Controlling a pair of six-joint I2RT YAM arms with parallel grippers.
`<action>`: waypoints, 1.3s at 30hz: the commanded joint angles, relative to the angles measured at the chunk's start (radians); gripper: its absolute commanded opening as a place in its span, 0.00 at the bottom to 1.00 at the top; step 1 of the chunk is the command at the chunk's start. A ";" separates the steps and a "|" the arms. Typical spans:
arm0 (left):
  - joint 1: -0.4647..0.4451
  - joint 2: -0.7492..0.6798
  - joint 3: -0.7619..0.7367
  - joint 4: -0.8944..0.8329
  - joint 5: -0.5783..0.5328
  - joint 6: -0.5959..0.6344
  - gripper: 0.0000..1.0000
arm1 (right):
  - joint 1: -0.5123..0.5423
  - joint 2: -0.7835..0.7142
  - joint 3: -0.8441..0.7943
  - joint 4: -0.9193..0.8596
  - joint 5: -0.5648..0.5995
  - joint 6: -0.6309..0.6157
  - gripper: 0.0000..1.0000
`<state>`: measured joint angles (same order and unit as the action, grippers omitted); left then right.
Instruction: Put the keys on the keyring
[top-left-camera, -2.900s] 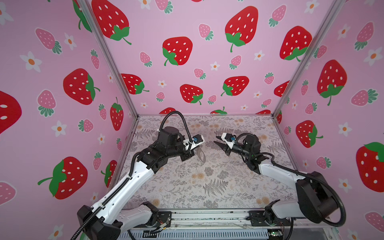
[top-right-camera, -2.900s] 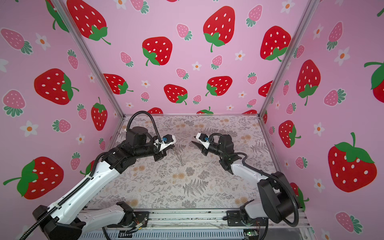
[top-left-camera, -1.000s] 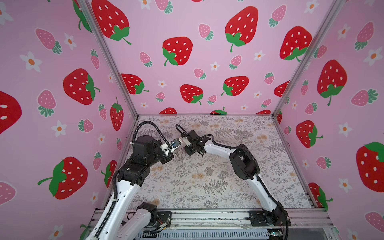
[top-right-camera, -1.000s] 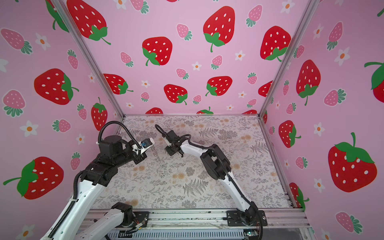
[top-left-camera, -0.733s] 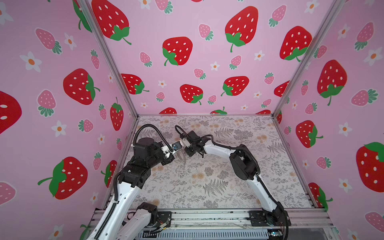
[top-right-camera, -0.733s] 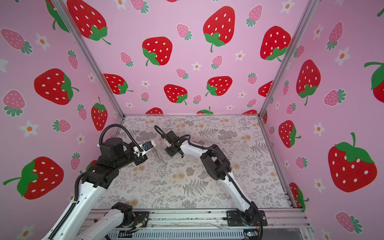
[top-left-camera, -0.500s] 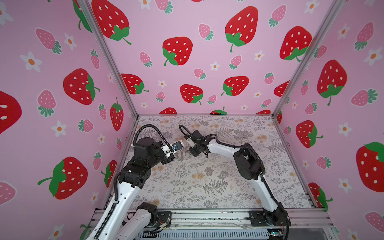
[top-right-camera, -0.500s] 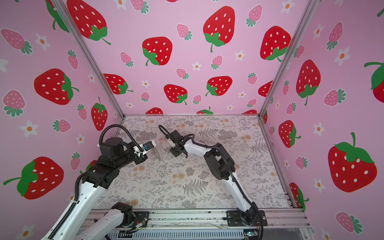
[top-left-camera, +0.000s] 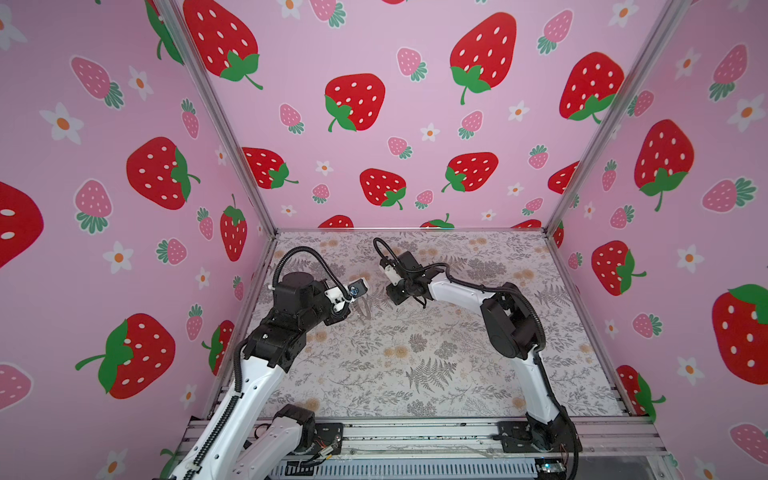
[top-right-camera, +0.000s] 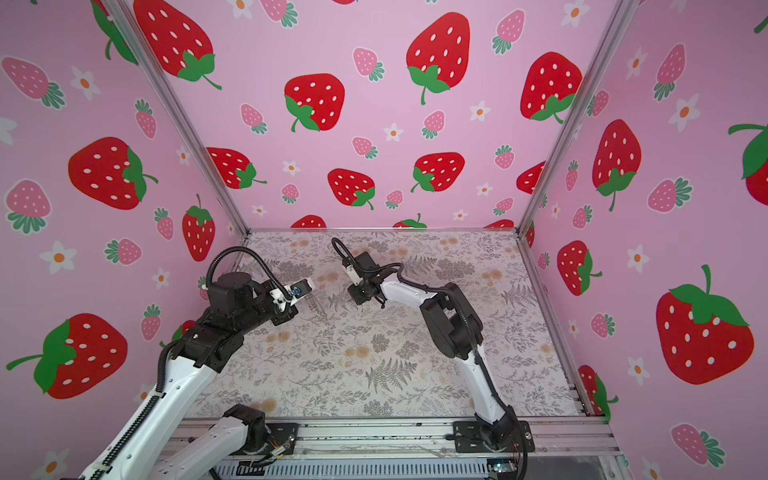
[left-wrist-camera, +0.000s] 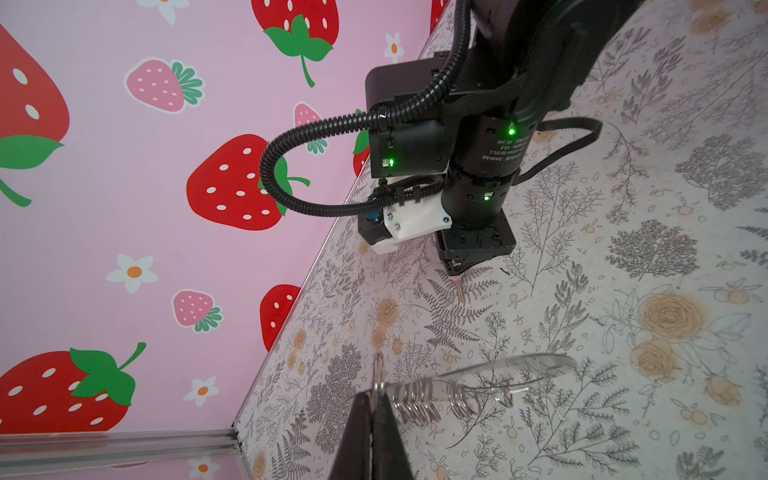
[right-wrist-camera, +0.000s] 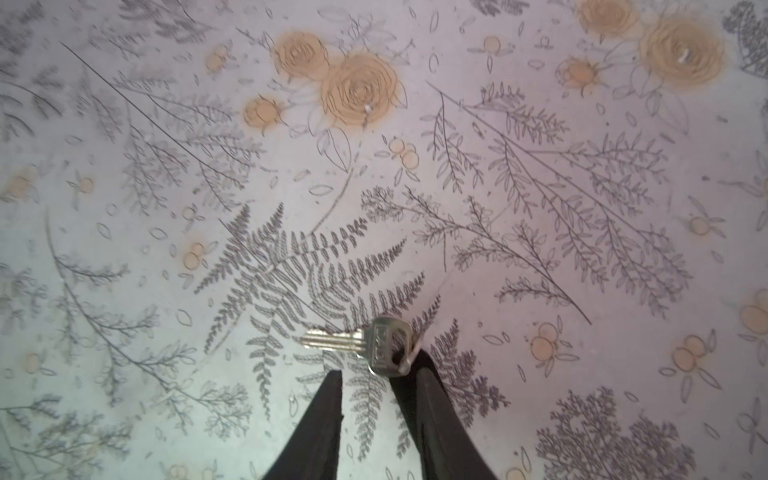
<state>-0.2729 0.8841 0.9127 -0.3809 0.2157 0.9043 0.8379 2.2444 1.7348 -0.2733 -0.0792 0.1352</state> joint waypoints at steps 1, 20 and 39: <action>-0.002 0.004 0.015 0.044 -0.009 -0.015 0.00 | 0.006 0.046 0.050 0.030 -0.026 0.069 0.34; -0.003 0.048 0.045 0.051 0.035 -0.060 0.00 | 0.045 -0.020 -0.028 0.127 0.113 0.027 0.34; -0.005 0.063 0.048 0.044 0.063 -0.065 0.00 | -0.031 -0.007 -0.002 -0.070 -0.062 0.340 0.30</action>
<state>-0.2733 0.9463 0.9134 -0.3630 0.2478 0.8360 0.8040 2.2070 1.6962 -0.2794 -0.0963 0.4057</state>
